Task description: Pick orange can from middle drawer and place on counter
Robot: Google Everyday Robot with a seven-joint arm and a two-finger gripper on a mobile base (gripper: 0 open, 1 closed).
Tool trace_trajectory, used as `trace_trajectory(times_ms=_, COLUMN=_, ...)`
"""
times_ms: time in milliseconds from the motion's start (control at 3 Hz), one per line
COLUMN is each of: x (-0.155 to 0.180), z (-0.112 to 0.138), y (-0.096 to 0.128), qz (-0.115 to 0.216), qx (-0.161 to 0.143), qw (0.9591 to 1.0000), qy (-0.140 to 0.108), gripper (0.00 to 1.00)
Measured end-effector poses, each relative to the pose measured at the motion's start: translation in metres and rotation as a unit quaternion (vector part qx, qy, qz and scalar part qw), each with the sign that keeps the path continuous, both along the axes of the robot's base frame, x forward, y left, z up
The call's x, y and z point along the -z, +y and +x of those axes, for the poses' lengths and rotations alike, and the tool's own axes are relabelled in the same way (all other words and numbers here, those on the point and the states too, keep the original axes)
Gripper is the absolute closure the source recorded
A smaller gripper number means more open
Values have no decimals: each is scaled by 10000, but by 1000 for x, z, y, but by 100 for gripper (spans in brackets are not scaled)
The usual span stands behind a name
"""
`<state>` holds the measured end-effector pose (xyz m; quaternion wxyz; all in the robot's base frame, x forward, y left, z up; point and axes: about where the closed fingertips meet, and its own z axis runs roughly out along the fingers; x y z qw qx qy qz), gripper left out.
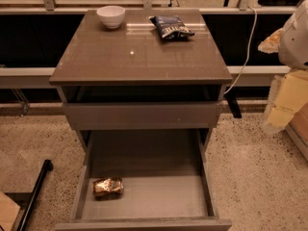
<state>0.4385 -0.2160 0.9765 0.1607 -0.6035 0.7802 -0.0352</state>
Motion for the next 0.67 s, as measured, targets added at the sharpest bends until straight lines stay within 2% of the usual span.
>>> trace_trajectory(times_ms=333, x=0, z=0, y=0, qz=4, qx=-3, qw=10000, qy=-11, gripper=0)
trace_trajectory(times_ms=667, x=20, z=14, y=12, qz=254, qx=-231, qw=9994, qy=-70, gripper=0)
